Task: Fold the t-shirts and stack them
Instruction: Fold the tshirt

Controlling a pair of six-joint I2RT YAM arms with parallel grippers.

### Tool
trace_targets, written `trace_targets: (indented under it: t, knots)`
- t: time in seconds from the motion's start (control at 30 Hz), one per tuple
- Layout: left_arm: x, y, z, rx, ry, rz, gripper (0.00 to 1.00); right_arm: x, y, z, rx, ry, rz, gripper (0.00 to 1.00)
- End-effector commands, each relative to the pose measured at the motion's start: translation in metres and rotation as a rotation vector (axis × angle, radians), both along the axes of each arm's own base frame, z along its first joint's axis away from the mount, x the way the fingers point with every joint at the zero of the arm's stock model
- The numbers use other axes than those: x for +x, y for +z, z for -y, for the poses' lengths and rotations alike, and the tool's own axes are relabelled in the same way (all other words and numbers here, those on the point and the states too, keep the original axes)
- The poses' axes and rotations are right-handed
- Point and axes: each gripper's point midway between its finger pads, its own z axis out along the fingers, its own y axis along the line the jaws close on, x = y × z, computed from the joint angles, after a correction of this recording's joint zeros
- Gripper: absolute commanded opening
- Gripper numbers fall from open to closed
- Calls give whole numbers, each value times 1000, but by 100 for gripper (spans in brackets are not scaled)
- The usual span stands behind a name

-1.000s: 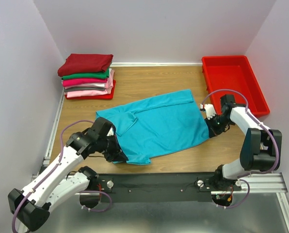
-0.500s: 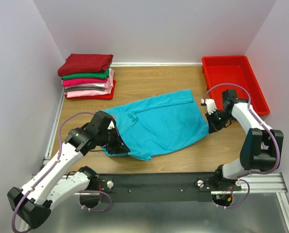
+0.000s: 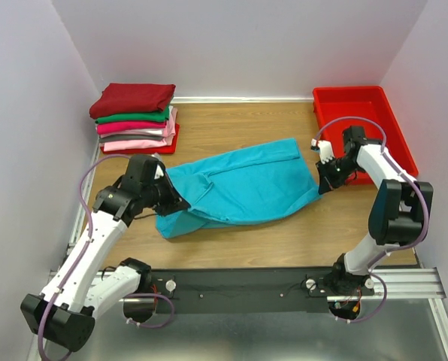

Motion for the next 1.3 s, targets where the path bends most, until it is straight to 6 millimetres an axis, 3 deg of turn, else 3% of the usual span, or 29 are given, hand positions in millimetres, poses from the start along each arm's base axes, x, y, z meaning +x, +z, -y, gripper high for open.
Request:
trace_targets:
  t: [0.0,0.37,0.6,0.73,0.93,1.27]
  knots:
    - [34,25,-6,23,26,161,0,13,6,-13,92,-25,-10,1]
    - [66,38,4,-64,87,248,0,55,7,-24,181,-65,-14,1]
    - [81,25,1,-38,118,245,0,73,8,-24,195,-96,1,0]
    - [84,11,-10,12,138,232,0,77,6,-22,179,-109,6,0]
    - [94,6,-31,52,173,247,0,81,4,-20,170,-119,12,0]
    - [110,-1,-28,70,133,243,0,85,3,-21,183,-130,12,0]
